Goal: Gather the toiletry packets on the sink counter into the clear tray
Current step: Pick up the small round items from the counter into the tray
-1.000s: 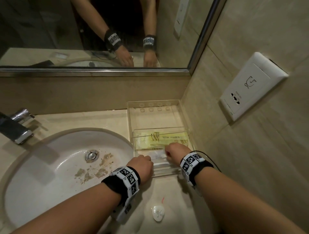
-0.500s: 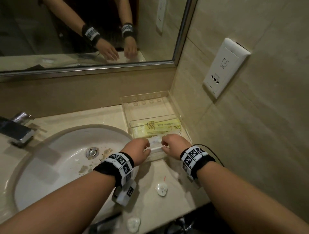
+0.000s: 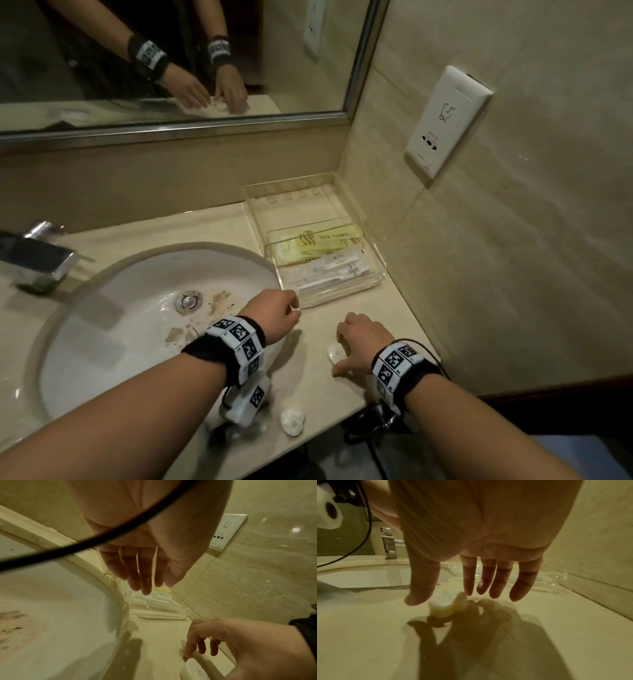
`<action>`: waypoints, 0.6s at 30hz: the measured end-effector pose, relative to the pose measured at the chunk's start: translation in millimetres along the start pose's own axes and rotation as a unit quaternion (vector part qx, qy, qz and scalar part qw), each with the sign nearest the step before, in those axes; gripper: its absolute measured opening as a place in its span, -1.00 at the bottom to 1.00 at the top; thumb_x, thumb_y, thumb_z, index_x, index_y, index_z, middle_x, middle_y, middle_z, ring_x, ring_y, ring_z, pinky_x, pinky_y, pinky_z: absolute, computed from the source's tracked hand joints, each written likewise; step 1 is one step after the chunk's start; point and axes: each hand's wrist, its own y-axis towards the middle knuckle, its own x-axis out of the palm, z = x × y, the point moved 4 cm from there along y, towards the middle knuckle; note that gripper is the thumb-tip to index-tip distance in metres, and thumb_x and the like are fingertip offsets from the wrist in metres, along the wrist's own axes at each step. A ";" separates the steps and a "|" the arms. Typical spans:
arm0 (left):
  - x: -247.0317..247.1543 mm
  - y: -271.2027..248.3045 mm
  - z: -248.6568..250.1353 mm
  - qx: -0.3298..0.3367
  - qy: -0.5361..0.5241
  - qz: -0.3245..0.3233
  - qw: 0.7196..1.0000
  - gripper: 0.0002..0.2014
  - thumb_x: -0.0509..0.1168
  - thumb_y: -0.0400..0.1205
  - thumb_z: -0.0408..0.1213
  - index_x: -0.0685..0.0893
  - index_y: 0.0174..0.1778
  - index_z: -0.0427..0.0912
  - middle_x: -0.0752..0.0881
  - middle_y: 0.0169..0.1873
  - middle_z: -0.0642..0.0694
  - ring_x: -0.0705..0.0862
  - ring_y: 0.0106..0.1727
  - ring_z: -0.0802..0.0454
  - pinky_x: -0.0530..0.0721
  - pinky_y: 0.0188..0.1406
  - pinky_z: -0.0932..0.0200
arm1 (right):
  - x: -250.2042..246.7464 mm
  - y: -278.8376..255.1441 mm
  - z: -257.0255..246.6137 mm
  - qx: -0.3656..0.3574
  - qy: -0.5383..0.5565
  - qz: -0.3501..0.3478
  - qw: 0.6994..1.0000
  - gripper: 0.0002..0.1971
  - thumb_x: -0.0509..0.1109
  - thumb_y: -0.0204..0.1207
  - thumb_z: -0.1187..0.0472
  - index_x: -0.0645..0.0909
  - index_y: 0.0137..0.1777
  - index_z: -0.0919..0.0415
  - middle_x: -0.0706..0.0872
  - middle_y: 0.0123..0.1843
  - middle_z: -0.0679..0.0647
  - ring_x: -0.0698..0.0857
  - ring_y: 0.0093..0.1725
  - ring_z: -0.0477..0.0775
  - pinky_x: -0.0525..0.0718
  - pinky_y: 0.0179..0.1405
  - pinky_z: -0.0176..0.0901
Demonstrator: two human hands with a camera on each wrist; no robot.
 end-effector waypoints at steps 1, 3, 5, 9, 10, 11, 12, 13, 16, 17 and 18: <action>-0.5 -1.6 -0.3 0.000 0.001 -0.002 1.000 -0.74 0.21 0.67 -0.12 0.67 0.16 -0.13 0.76 0.05 -0.10 0.69 0.05 -0.06 0.64 0.06 0.09 | 1.3 -0.6 -2.3 0.002 -0.009 0.003 1.000 -0.29 0.54 0.21 -0.31 0.54 0.25 0.12 0.52 0.22 0.09 0.52 0.22 0.16 0.60 0.16 0.10; -1.5 -3.5 -0.6 0.001 0.000 -0.006 1.000 -0.75 0.21 0.67 -0.12 0.67 0.14 -0.13 0.76 0.05 -0.10 0.69 0.05 -0.06 0.63 0.06 0.10 | 2.9 -0.5 -6.4 0.003 -0.020 0.012 1.000 -0.32 0.53 0.24 -0.28 0.54 0.25 0.14 0.52 0.22 0.10 0.52 0.23 0.18 0.59 0.16 0.10; -2.5 -4.2 -0.7 0.003 0.001 -0.009 1.000 -0.76 0.21 0.67 -0.12 0.67 0.14 -0.13 0.76 0.05 -0.09 0.68 0.05 -0.06 0.63 0.05 0.10 | 4.1 -0.2 -9.3 0.003 -0.027 0.019 0.999 -0.37 0.51 0.28 -0.22 0.54 0.23 0.16 0.52 0.22 0.11 0.51 0.22 0.18 0.57 0.15 0.10; -4.0 -4.3 -1.9 0.002 -0.002 -0.013 1.000 -0.76 0.21 0.66 -0.12 0.67 0.13 -0.12 0.77 0.04 -0.09 0.69 0.05 -0.05 0.64 0.05 0.10 | 5.6 0.0 -11.7 0.000 -0.049 0.019 0.999 -0.39 0.48 0.29 -0.19 0.53 0.25 0.14 0.51 0.24 0.11 0.50 0.24 0.18 0.54 0.17 0.09; -4.3 -4.2 -1.9 0.001 -0.002 -0.014 1.000 -0.76 0.21 0.66 -0.12 0.67 0.13 -0.12 0.77 0.04 -0.09 0.69 0.05 -0.05 0.64 0.05 0.10 | 6.1 0.1 -11.7 0.000 -0.055 0.020 0.998 -0.39 0.47 0.30 -0.20 0.53 0.26 0.14 0.51 0.25 0.11 0.50 0.25 0.18 0.52 0.17 0.10; -4.7 -3.8 -1.8 0.000 -0.002 -0.015 1.000 -0.76 0.20 0.66 -0.12 0.68 0.13 -0.12 0.77 0.04 -0.08 0.69 0.05 -0.05 0.64 0.05 0.10 | 6.4 0.3 -11.5 -0.001 -0.060 0.022 0.998 -0.39 0.47 0.30 -0.20 0.53 0.27 0.14 0.50 0.25 0.10 0.50 0.25 0.18 0.51 0.18 0.10; -4.7 -3.0 -1.6 -0.001 -0.003 -0.015 1.000 -0.76 0.20 0.66 -0.12 0.67 0.13 -0.12 0.76 0.04 -0.08 0.69 0.05 -0.04 0.63 0.05 0.11 | 7.0 0.2 -11.2 -0.002 -0.063 0.024 0.998 -0.39 0.46 0.30 -0.19 0.54 0.27 0.15 0.50 0.25 0.10 0.50 0.25 0.18 0.50 0.18 0.10; -4.8 -2.1 -1.6 -0.002 -0.004 -0.016 1.000 -0.76 0.20 0.66 -0.12 0.67 0.13 -0.11 0.76 0.04 -0.07 0.68 0.05 -0.04 0.63 0.05 0.11 | 7.4 0.1 -11.0 -0.003 -0.067 0.026 0.997 -0.40 0.44 0.32 -0.18 0.54 0.27 0.16 0.50 0.26 0.10 0.50 0.25 0.18 0.50 0.18 0.10; -5.2 1.0 -1.2 -0.005 -0.011 -0.016 1.000 -0.77 0.21 0.67 -0.13 0.67 0.13 -0.12 0.77 0.03 -0.07 0.68 0.04 -0.03 0.62 0.04 0.12 | 4.5 -2.0 -9.6 -0.006 -0.067 0.037 0.997 -0.47 0.39 0.36 -0.13 0.53 0.24 0.19 0.51 0.24 0.12 0.51 0.22 0.18 0.50 0.15 0.08; -5.3 1.7 -1.2 -0.006 -0.012 -0.016 1.000 -0.77 0.21 0.66 -0.13 0.68 0.13 -0.13 0.77 0.03 -0.07 0.68 0.04 -0.03 0.62 0.04 0.12 | 0.8 -3.1 -9.0 -0.010 -0.060 0.045 0.997 -0.49 0.37 0.38 -0.12 0.52 0.22 0.20 0.51 0.23 0.12 0.52 0.19 0.18 0.51 0.14 0.07; -5.5 2.6 -1.3 -0.008 -0.013 -0.015 1.000 -0.77 0.21 0.66 -0.13 0.68 0.13 -0.13 0.77 0.03 -0.07 0.68 0.04 -0.03 0.63 0.05 0.11 | -4.3 -3.7 -8.3 -0.016 -0.050 0.057 0.997 -0.50 0.36 0.39 -0.13 0.53 0.20 0.21 0.51 0.21 0.11 0.53 0.16 0.18 0.52 0.11 0.06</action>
